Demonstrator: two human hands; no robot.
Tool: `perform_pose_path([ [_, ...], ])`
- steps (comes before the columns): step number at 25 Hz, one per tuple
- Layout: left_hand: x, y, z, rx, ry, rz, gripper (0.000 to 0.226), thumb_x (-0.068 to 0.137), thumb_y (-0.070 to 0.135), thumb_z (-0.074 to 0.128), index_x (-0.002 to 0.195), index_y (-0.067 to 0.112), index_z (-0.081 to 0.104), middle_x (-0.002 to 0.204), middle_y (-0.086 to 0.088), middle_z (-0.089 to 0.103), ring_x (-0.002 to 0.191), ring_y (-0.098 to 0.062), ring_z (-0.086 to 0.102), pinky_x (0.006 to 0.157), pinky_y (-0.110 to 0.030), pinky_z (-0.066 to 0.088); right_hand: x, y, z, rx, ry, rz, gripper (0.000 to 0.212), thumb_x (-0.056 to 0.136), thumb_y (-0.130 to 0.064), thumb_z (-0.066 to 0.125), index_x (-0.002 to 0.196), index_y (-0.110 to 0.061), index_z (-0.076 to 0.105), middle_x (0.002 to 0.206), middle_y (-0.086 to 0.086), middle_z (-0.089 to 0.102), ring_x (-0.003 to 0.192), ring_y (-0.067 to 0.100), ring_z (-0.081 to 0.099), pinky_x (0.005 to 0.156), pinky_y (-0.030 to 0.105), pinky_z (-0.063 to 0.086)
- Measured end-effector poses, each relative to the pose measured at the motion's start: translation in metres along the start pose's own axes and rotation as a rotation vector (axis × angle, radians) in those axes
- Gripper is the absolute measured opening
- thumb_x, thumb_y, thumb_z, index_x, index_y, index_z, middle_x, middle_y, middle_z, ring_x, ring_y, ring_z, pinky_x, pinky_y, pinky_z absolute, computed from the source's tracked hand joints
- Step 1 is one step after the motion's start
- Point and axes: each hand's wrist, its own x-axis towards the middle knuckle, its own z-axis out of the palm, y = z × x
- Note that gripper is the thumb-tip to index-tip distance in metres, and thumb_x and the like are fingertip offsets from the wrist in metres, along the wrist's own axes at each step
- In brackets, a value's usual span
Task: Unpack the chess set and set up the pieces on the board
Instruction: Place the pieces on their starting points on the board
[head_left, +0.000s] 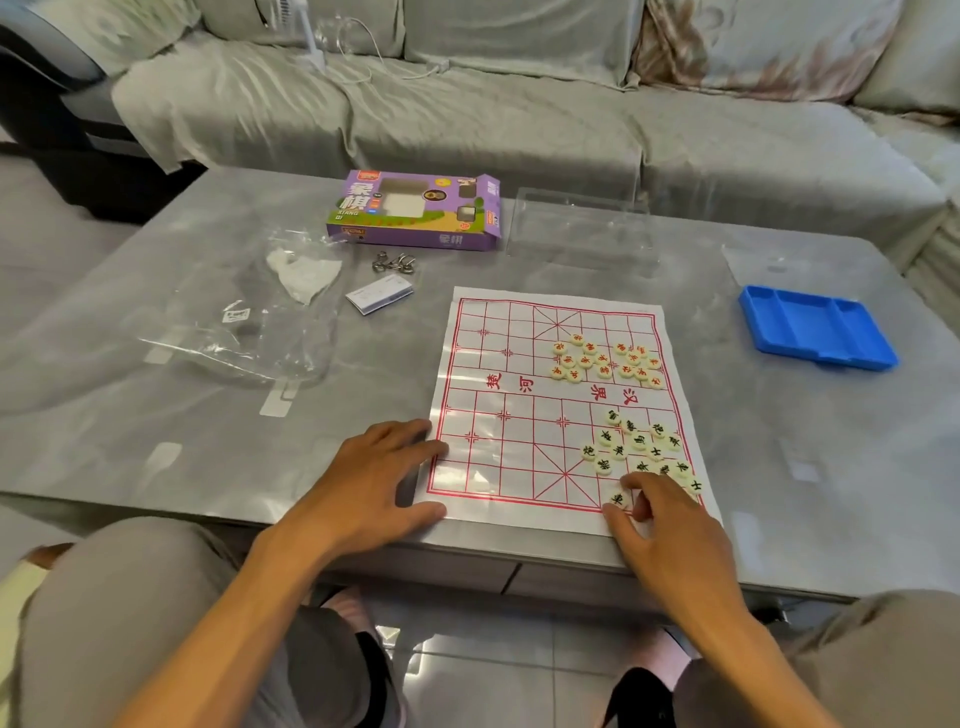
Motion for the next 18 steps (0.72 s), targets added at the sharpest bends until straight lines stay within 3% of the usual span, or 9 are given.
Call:
perform_pose_path([
  [5,0.004,0.003,-0.003,0.018,-0.005,-0.006,0.071,0.081,0.064,0.057,0.143,0.041,0.03,0.155,0.017,0.018,0.142,-0.011,0.015,0.116,-0.037,0.016,-0.005,-0.024,-0.003,0.09,-0.001,-0.113,0.02,0.089,-0.042,0.06,0.104,-0.028,0.06,0.092,-0.016,0.058,0.075,0.0,0.053,0.064,0.009,0.036],
  [8,0.007,0.003,-0.005,0.003,-0.016,-0.031,0.074,0.078,0.064,0.061,0.142,0.041,0.031,0.154,0.017,0.019,0.141,-0.012,0.016,0.116,-0.039,0.018,0.003,-0.079,0.012,0.182,-0.142,-0.38,0.02,0.091,-0.038,0.059,0.109,-0.031,0.06,0.092,-0.017,0.056,0.075,0.001,0.051,0.067,0.01,0.038],
  [10,0.007,0.002,-0.004,-0.012,-0.021,-0.03,0.077,0.075,0.065,0.062,0.142,0.041,0.031,0.154,0.016,0.019,0.141,-0.012,0.016,0.115,-0.038,0.018,0.015,-0.114,0.028,0.21,-0.264,-0.466,0.024,0.091,-0.036,0.058,0.114,-0.029,0.061,0.099,-0.012,0.061,0.084,0.004,0.053,0.075,0.019,0.045],
  [13,0.005,0.0,-0.002,-0.046,-0.012,-0.008,0.076,0.075,0.064,0.061,0.142,0.041,0.033,0.154,0.016,0.019,0.141,-0.011,0.015,0.114,-0.036,0.018,0.03,-0.133,0.041,0.17,-0.351,-0.479,0.026,0.091,-0.035,0.058,0.115,-0.031,0.064,0.104,-0.008,0.065,0.09,0.011,0.057,0.08,0.031,0.048],
  [18,0.008,-0.002,-0.003,-0.026,-0.011,-0.004,0.077,0.073,0.061,0.065,0.141,0.041,0.035,0.153,0.016,0.021,0.139,-0.011,0.016,0.112,-0.035,0.02,0.031,-0.129,0.045,0.227,-0.343,-0.405,0.025,0.086,-0.039,0.064,0.11,-0.034,0.066,0.089,-0.009,0.065,0.079,0.008,0.055,0.07,0.024,0.046],
])
